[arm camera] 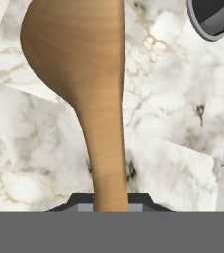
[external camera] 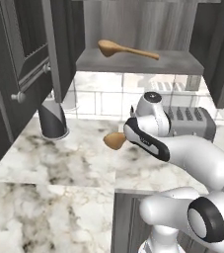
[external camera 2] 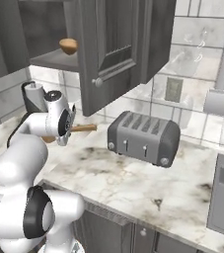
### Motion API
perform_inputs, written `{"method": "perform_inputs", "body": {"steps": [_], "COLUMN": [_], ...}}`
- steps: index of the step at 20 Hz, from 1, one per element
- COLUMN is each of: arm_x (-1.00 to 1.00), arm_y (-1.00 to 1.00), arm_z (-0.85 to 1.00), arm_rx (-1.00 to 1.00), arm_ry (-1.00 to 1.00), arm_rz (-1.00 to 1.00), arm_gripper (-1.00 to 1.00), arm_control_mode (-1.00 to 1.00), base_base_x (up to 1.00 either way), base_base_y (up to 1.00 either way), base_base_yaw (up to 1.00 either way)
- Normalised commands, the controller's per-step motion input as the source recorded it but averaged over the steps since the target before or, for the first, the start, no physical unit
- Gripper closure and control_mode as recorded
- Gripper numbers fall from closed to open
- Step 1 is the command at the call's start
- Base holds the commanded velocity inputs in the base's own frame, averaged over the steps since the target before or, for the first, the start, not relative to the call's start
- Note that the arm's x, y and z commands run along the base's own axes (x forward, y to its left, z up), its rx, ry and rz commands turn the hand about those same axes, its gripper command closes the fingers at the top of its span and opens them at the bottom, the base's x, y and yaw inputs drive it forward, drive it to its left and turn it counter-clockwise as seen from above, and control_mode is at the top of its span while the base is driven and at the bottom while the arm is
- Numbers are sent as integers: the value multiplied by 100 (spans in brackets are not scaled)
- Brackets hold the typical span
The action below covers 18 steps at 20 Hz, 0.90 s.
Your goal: Organize the utensils by type. Pick up the wooden spoons from the counter and place them in the open cabinet. Then pick up the metallic utensils from the counter and place them in the open drawer.
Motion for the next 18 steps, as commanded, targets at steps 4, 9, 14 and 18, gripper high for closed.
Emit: {"method": "perform_inputs", "body": {"steps": [4,9,14,18], "arm_x": [0,0,0,0], "arm_y": [0,0,0,2], "arm_z": [0,0,0,3], "arm_rx": [0,0,0,-2], "arm_ry": [0,0,0,0], "arm_rz": [0,0,0,0], "arm_gripper": [100,100,100,100], "arm_control_mode": [100,100,100,-100], "base_base_x": [62,28,10,0], "base_base_y": [11,16,18,11], "base_base_yaw": [0,0,0,0]}}
